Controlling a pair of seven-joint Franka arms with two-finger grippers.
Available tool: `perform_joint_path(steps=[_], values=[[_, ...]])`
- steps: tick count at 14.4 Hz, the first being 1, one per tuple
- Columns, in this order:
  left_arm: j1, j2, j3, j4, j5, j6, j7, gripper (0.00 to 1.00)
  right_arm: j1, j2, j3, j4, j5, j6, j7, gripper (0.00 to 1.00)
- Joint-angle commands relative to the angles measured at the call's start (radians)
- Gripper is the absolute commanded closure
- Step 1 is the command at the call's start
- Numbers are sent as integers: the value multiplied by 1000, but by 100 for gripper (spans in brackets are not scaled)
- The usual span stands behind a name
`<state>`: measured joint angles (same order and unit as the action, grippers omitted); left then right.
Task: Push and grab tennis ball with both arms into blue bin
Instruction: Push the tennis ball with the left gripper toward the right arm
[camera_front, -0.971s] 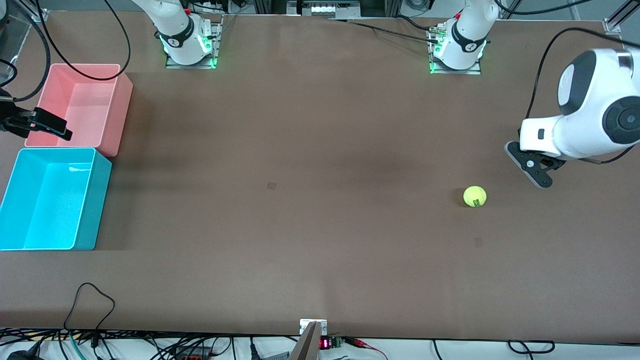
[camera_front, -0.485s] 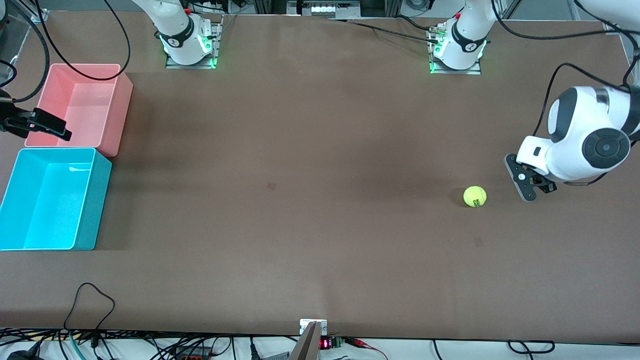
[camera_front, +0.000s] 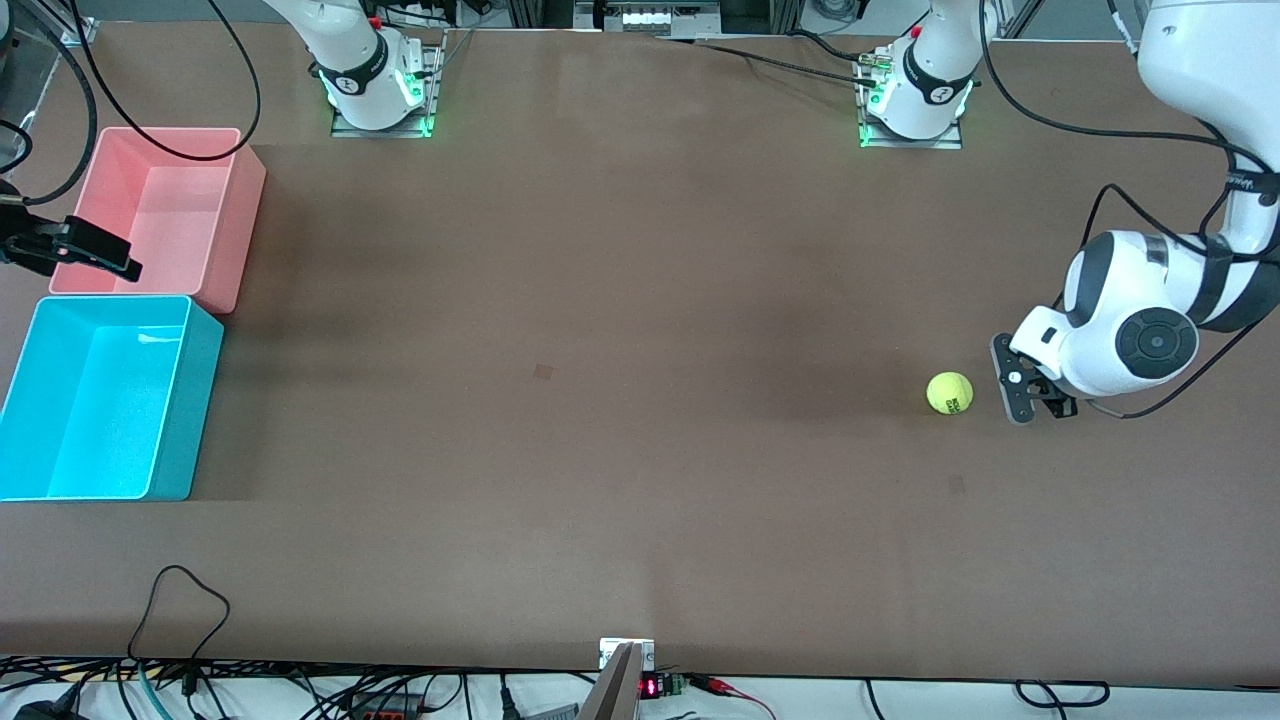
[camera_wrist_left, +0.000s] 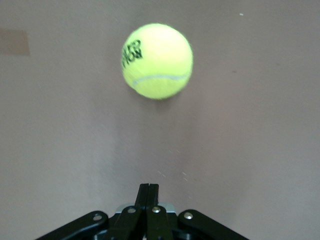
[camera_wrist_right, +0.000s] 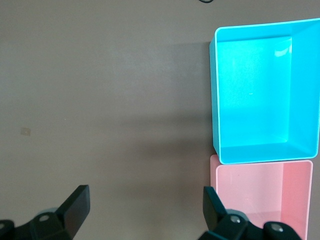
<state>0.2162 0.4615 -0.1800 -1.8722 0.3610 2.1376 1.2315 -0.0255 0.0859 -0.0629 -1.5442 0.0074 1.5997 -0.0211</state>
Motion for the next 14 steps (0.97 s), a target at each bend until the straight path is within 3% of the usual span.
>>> perform_joint_path(steps=[1, 8, 14], values=[[18, 58, -6, 11, 27, 62, 31, 100, -14, -5, 2, 3, 17, -7, -19, 0], [-32, 101, -33, -28, 24, 122, -18, 100, -13, -3, 2, 3, 17, -7, -19, 0], [-44, 140, -245, -12, 10, 114, -296, 100, -14, -3, 2, 3, 17, -9, -17, 0]])
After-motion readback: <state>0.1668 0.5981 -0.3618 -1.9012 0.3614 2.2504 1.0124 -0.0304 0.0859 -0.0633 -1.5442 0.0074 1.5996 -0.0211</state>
